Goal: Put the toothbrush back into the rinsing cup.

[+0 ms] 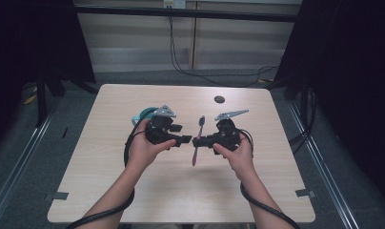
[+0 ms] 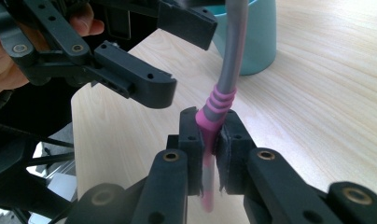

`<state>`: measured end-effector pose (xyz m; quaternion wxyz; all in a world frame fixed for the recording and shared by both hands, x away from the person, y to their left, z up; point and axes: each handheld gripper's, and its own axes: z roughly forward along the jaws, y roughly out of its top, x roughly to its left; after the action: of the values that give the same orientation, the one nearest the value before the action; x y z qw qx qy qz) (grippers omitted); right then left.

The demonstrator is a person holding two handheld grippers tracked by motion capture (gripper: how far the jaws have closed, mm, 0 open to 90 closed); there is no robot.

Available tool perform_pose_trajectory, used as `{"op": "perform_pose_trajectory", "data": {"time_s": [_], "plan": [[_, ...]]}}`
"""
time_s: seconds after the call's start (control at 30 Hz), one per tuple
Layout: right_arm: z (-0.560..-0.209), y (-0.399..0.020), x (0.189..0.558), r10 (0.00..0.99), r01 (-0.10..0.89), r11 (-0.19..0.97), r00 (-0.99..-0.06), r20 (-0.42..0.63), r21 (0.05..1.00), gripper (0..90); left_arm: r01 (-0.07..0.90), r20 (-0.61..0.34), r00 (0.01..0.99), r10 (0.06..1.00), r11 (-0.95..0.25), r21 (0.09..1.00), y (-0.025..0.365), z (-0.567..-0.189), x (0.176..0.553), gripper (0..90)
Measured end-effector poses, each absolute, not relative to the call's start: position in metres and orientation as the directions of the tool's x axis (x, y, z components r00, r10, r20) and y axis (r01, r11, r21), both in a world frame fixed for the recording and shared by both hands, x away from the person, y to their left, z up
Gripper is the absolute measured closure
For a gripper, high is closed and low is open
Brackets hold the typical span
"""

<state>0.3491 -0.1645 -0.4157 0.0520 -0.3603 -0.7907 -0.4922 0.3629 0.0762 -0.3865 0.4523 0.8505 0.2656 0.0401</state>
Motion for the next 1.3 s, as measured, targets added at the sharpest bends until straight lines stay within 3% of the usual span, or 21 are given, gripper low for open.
{"op": "perform_pose_trajectory", "data": {"time_s": [0.37,0.6,0.9,1.23,1.3], "plan": [[-0.415,-0.162,0.350,0.520,0.619,0.264,-0.737,0.431,0.740,81.7,0.422,-0.205,0.859,0.469,-0.423,0.802,0.071,-0.376,0.365,43.1],[-0.419,-0.156,0.351,0.511,0.623,0.265,-0.738,0.441,0.736,81.7,0.427,-0.229,0.861,0.454,-0.403,0.809,0.064,-0.375,0.366,49.0],[-0.418,-0.146,0.351,0.492,0.618,0.274,-0.748,0.444,0.737,81.7,0.433,-0.248,0.864,0.438,-0.393,0.811,0.063,-0.375,0.366,60.1],[-0.418,-0.144,0.350,0.481,0.610,0.262,-0.754,0.447,0.747,81.6,0.467,-0.296,0.851,0.434,-0.370,0.803,0.062,-0.377,0.366,82.6],[-0.418,-0.145,0.350,0.481,0.609,0.260,-0.755,0.447,0.749,81.6,0.472,-0.300,0.849,0.436,-0.366,0.802,0.061,-0.377,0.365,83.6]]}}
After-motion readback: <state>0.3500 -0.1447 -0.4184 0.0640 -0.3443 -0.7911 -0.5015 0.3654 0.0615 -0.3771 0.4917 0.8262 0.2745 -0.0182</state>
